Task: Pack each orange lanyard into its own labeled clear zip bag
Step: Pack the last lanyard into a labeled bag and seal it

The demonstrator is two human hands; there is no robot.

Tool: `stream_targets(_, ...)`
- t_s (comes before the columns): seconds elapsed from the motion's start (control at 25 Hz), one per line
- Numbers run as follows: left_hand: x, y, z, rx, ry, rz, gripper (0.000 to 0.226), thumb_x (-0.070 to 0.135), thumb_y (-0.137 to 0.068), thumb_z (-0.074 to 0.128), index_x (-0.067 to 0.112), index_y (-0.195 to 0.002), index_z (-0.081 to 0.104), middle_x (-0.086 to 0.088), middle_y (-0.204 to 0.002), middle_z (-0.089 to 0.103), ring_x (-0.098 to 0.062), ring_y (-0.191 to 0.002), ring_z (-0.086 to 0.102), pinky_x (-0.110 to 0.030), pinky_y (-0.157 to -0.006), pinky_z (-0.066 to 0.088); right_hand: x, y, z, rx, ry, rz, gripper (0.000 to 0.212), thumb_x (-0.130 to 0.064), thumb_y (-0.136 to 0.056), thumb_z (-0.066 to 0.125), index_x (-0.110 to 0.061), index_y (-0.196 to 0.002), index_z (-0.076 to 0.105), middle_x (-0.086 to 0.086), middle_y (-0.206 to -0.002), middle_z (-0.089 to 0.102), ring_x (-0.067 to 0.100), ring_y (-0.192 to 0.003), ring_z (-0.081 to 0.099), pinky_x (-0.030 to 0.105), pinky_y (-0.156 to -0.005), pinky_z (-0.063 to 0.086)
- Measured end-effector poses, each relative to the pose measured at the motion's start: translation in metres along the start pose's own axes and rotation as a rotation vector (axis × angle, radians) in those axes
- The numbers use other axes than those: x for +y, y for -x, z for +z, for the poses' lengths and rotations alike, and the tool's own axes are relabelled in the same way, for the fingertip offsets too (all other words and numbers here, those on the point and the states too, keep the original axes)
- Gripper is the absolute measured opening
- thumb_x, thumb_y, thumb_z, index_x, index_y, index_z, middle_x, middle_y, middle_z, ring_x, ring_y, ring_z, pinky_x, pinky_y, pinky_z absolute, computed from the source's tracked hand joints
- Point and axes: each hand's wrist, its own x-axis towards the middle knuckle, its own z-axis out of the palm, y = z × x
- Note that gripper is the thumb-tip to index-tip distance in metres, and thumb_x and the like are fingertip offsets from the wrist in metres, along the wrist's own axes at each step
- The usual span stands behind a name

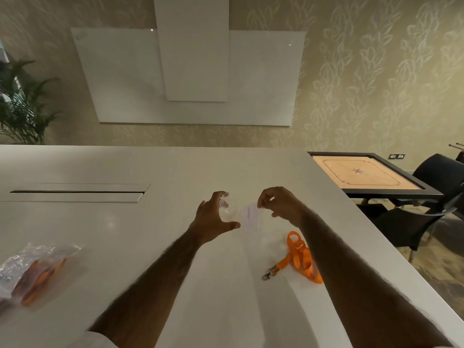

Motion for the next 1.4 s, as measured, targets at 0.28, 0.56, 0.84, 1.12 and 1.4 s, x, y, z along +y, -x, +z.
stream_targets(0.28, -0.005, -0.005, -0.007, -0.001, -0.033, -0.02, 0.104, 0.07, -0.054, 0.076, 0.03, -0.139, 0.034, 0.013, -0.117, 0.059, -0.015, -0.116, 0.051, -0.037, -0.109, 0.032, -0.017, -0.009, -0.021, 0.173, -0.27, 0.035, 0.012, -0.003, -0.087, 0.062, 0.009, -0.082, 0.064, 0.024, -0.079, 0.068, 0.036, -0.073, 0.068, 0.044, -0.062, 0.062)
stream_targets(0.56, -0.006, -0.01, -0.005, 0.052, -0.092, 0.043, 0.106, 0.061, -0.058, 0.086, 0.025, -0.142, 0.033, 0.012, -0.118, 0.057, -0.011, -0.109, 0.054, -0.046, -0.115, 0.028, -0.03, -0.013, -0.025, 0.224, -0.355, -0.134, 0.022, -0.006, -0.087, 0.072, -0.012, -0.107, 0.07, 0.01, -0.098, 0.069, 0.027, -0.086, 0.07, 0.035, -0.065, 0.059)
stream_targets(0.84, 0.004, -0.015, -0.005, -0.002, -0.159, 0.099, 0.106, 0.057, -0.06, 0.088, 0.02, -0.142, 0.032, 0.015, -0.123, 0.051, -0.002, -0.112, 0.047, -0.049, -0.121, 0.016, -0.05, -0.013, -0.023, 0.173, -0.144, -0.183, 0.012, 0.002, -0.085, 0.066, -0.005, -0.093, 0.072, 0.008, -0.088, 0.07, 0.023, -0.076, 0.068, 0.032, -0.054, 0.058)
stream_targets(1.12, 0.013, -0.015, -0.007, -0.009, -0.17, 0.099, 0.103, 0.055, -0.062, 0.088, 0.02, -0.143, 0.034, 0.017, -0.12, 0.048, -0.005, -0.117, 0.049, -0.045, -0.123, 0.011, -0.063, -0.017, -0.023, 0.182, 0.096, -0.191, 0.02, 0.003, -0.081, 0.06, -0.011, -0.087, 0.075, -0.004, -0.084, 0.065, 0.018, -0.08, 0.062, 0.027, -0.062, 0.053)
stream_targets(1.4, 0.029, -0.018, -0.005, -0.04, -0.178, 0.164, 0.105, 0.062, -0.065, 0.085, 0.014, -0.143, 0.034, 0.005, -0.138, 0.05, -0.015, -0.124, 0.049, -0.048, -0.123, 0.018, -0.067, -0.023, -0.016, 0.254, 0.107, -0.183, 0.023, 0.004, -0.078, 0.057, -0.011, -0.084, 0.074, -0.006, -0.082, 0.065, 0.014, -0.077, 0.06, 0.029, -0.066, 0.055)
